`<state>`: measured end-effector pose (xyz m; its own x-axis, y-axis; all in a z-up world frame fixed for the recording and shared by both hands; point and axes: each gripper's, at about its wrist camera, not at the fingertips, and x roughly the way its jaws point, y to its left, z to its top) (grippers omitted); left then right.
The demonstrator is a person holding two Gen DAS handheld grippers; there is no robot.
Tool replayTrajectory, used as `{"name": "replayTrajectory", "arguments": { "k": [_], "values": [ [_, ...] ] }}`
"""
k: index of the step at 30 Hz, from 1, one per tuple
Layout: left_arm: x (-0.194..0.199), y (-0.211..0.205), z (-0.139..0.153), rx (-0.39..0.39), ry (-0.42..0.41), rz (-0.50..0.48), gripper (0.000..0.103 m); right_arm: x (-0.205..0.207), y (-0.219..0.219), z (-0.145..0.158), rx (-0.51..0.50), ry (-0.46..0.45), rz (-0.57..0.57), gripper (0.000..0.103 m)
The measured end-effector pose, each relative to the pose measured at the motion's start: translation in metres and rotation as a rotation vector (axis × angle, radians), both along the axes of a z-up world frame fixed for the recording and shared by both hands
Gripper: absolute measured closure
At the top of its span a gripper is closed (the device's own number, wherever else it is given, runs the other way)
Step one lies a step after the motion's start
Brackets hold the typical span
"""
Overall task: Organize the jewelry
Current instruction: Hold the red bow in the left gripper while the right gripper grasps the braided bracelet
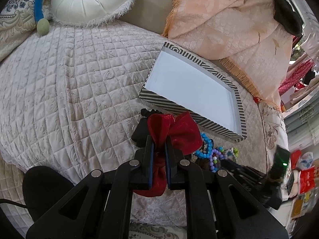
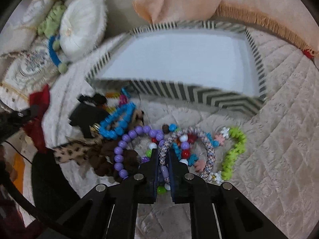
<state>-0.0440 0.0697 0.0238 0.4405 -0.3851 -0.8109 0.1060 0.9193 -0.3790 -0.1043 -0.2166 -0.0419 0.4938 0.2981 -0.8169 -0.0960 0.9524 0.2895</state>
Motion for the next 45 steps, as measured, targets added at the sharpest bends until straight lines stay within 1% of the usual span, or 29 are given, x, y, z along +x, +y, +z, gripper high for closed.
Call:
{"name": "replayTrajectory", "arguments": {
  "k": [3,8,11,14,20,25,27,31,33,34,36,37,39,40,42,45],
  "values": [
    [0.001,-0.001,0.002,-0.003,0.000,0.000,0.094,-0.008,-0.006,0.016,0.027,-0.034,0.000,0.095],
    [0.000,-0.006,0.012,-0.016,-0.012,-0.019,0.094,-0.017,-0.017,0.043,0.117,-0.090,-0.009,0.095],
    [0.001,-0.009,0.021,-0.017,-0.030,-0.030,0.094,-0.018,-0.020,0.055,0.168,-0.106,-0.006,0.095],
    [0.001,-0.010,0.026,-0.015,-0.046,-0.030,0.094,-0.018,-0.022,0.055,0.201,-0.104,-0.010,0.095],
    [-0.001,-0.010,0.020,-0.014,-0.023,-0.030,0.094,-0.025,-0.025,0.043,0.266,-0.058,-0.017,0.095],
    [-0.001,-0.010,0.018,-0.017,-0.014,-0.026,0.094,-0.032,-0.036,0.049,0.326,-0.070,-0.032,0.095],
    [-0.002,-0.010,0.018,-0.018,-0.017,-0.028,0.094,-0.033,-0.044,0.051,0.373,-0.070,-0.052,0.095],
    [-0.002,-0.010,0.018,-0.018,-0.016,-0.025,0.094,-0.037,-0.055,0.056,0.409,-0.080,-0.082,0.095],
    [-0.002,-0.011,0.018,-0.017,-0.014,-0.026,0.094,-0.037,-0.060,0.056,0.454,-0.079,-0.087,0.095],
    [-0.002,-0.011,0.017,-0.016,-0.012,-0.027,0.094,-0.037,-0.061,0.055,0.443,-0.079,-0.089,0.095],
    [-0.002,-0.012,0.016,-0.015,-0.007,-0.031,0.094,-0.037,-0.059,0.055,0.357,-0.075,-0.106,0.095],
    [-0.003,-0.013,0.015,-0.015,-0.006,-0.033,0.095,-0.038,-0.057,0.054,0.341,-0.073,-0.105,0.095],
    [-0.003,-0.013,0.014,-0.011,-0.006,-0.034,0.095,-0.039,-0.056,0.052,0.390,-0.070,-0.094,0.095],
    [-0.003,-0.013,0.014,-0.010,-0.004,-0.033,0.095,-0.038,-0.055,0.053,0.399,-0.072,-0.090,0.095],
    [-0.002,-0.013,0.013,-0.011,0.001,-0.031,0.094,-0.036,-0.053,0.052,0.384,-0.067,-0.087,0.095],
    [-0.002,-0.013,0.013,-0.007,-0.003,-0.032,0.095,-0.035,-0.056,0.049,0.423,-0.058,-0.090,0.095]
  ]
}}
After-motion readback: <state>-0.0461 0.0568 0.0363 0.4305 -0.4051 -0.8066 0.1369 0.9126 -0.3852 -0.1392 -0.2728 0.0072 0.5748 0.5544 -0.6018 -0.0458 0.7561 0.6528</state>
